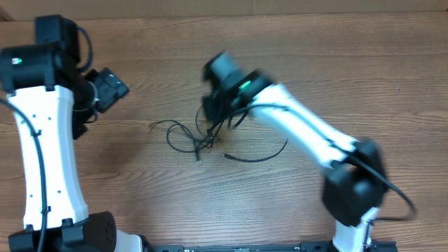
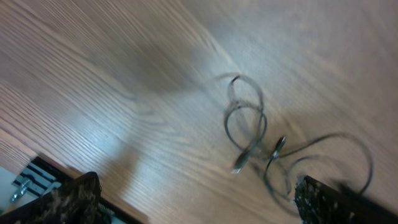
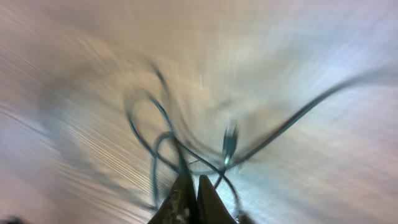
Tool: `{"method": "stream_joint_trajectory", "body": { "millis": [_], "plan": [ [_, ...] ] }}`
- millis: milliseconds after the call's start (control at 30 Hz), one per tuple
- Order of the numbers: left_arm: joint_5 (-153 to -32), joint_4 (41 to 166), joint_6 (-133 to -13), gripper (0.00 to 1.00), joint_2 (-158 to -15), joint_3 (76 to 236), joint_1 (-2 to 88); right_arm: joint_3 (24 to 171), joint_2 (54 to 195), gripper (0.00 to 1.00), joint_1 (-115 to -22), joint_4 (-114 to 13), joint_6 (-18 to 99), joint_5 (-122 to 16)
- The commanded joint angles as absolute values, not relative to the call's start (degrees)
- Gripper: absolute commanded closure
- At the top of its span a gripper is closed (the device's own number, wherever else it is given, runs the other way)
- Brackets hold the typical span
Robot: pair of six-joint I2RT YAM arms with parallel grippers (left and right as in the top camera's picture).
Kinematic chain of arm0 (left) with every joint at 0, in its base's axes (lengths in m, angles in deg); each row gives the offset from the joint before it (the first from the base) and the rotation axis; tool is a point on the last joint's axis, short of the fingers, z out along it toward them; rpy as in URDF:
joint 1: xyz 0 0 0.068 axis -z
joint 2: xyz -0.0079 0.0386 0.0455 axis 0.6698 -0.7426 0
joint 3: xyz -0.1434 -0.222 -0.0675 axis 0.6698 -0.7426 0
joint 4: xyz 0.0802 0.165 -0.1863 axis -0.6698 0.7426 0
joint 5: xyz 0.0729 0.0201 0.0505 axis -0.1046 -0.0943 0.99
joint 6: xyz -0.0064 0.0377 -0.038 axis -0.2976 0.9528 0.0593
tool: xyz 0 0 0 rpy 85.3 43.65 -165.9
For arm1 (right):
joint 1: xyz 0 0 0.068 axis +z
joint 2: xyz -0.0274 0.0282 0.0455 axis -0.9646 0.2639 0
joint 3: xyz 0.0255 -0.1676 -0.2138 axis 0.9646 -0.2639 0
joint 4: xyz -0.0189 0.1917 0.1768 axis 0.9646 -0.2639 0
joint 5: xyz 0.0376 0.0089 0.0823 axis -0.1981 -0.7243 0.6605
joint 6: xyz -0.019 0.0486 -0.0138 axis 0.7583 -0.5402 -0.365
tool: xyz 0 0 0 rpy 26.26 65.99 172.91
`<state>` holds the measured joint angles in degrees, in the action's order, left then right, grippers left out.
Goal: Untangle cables
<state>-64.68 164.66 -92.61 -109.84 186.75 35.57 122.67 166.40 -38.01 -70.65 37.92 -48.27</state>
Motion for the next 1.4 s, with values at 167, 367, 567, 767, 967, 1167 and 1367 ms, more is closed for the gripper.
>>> {"method": "stream_joint_trajectory", "body": {
  "millis": [167,367,567,767,967,1167,1367],
  "plan": [
    [-66.69,154.11,-97.59,0.0,-110.17,170.97,42.74,126.5,154.94,0.96,-44.96,-73.34,47.19,-42.46],
    [-73.92,145.23,-103.53,0.0,-110.19,160.7,45.82,126.5,153.15,0.96,-51.41,-74.67,46.4,-49.0],
    [-80.33,131.61,-104.71,0.0,-110.19,150.6,49.95,129.82,152.52,0.96,-61.2,-73.73,43.82,-56.36],
    [-79.43,123.16,-105.26,0.0,-110.19,143.76,53.42,146.89,152.41,0.96,-75.26,-74.61,44.07,-56.38],
    [-79.06,118.26,-105.33,0.01,-110.17,141.94,54.04,159.19,152.41,0.96,-88.98,-75.5,44.09,-56.38],
    [-79.08,114.98,-105.33,0.01,-110.17,141.94,54.08,159.0,153.52,0.96,-97.14,-78.3,43.74,-56.34],
    [-79.04,114.17,-105.33,0.01,-110.19,141.94,54.08,158.8,155.4,0.96,-97.47,-93.67,42.69,-51.95]
  ]
}}
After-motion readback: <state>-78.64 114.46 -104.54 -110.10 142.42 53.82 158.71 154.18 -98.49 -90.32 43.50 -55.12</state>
